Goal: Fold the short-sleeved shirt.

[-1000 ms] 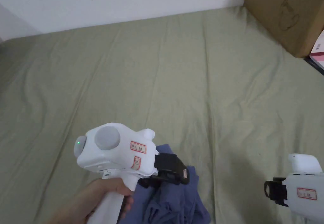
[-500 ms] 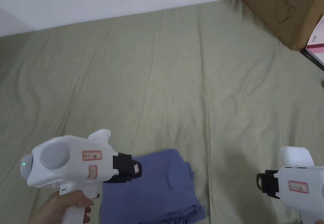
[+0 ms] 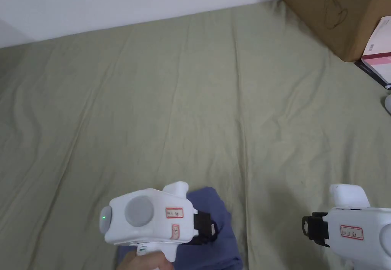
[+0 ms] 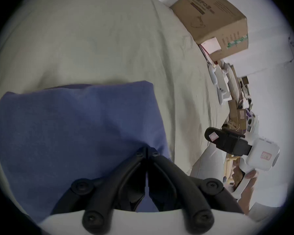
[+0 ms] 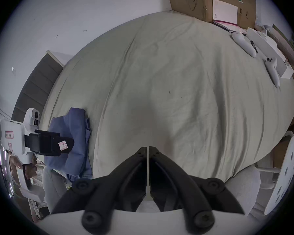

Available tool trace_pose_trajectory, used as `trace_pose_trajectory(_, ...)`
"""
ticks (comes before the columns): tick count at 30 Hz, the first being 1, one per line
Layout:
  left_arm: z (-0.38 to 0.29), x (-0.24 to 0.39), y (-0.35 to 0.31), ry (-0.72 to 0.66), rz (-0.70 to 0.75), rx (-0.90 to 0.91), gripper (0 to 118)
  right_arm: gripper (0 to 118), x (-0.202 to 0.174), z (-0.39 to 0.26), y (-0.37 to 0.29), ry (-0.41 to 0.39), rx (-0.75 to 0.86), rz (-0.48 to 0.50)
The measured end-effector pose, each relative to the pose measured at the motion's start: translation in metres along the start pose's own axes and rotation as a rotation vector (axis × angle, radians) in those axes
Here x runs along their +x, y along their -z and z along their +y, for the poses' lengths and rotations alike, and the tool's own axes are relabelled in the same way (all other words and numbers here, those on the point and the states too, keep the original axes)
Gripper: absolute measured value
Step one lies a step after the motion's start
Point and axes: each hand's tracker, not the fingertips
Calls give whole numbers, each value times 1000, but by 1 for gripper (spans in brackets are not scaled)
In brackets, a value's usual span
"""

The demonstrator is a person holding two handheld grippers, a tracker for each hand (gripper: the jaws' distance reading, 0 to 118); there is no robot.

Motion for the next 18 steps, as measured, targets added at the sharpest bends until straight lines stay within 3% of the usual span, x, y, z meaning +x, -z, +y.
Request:
trace_pose_trajectory(4,-8,33,11,227,86,-54,2,2,2,-1,-2,-3,6,-13)
trace_pose_trajectory(7,-10,45,17,188,68,-65,2,2,4,0,-4,9,13,-5)
trace_pose_trajectory(9,-13,54,16,235,-15,-58,2,2,8,0,-4,10,19,-4)
trace_pose_trajectory(11,-16,56,20,185,-159,-112,2,2,8,1,-5,8,18,-6)
trace_pose_trajectory(15,-21,48,8,181,-134,-66,2,2,4,1,-13,-4,25,-12)
trace_pose_trajectory(18,-19,16,-35,90,-216,29,2,2,0,5,-16,0,37,16)
